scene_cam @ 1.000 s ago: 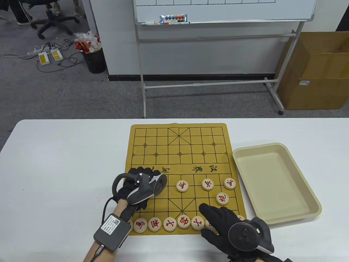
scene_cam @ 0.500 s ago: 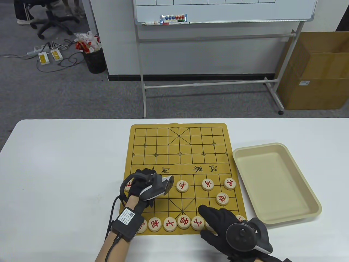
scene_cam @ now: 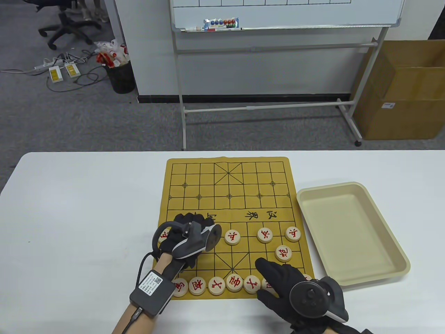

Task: Set up Chinese chess pieces

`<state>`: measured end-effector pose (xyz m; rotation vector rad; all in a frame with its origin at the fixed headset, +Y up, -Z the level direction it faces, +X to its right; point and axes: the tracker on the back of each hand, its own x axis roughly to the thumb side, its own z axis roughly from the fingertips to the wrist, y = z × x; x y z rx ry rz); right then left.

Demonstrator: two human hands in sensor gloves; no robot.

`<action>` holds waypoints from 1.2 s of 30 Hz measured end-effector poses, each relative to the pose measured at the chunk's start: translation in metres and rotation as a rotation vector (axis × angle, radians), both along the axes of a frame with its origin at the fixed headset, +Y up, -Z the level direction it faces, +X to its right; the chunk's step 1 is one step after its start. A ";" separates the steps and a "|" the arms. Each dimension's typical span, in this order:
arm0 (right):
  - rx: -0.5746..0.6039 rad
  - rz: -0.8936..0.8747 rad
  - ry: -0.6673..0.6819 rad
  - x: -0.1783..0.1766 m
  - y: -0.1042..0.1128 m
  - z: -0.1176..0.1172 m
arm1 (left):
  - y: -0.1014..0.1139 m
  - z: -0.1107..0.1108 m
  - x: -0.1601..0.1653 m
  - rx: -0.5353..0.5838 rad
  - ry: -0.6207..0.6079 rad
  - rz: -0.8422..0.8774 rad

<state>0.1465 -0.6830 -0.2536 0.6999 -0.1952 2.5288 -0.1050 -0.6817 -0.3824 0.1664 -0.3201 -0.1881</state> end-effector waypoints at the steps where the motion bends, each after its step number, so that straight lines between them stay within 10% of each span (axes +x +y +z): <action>1: -0.004 -0.003 -0.005 0.001 0.000 -0.001 | 0.006 0.007 0.001 0.003 -0.019 0.045; 14: -0.049 -0.057 -0.056 0.011 -0.006 -0.011 | 0.012 0.097 0.002 -0.112 -0.243 0.539; 36: -0.074 -0.026 -0.029 0.007 -0.012 -0.013 | -0.016 0.100 0.003 -0.142 -0.258 0.591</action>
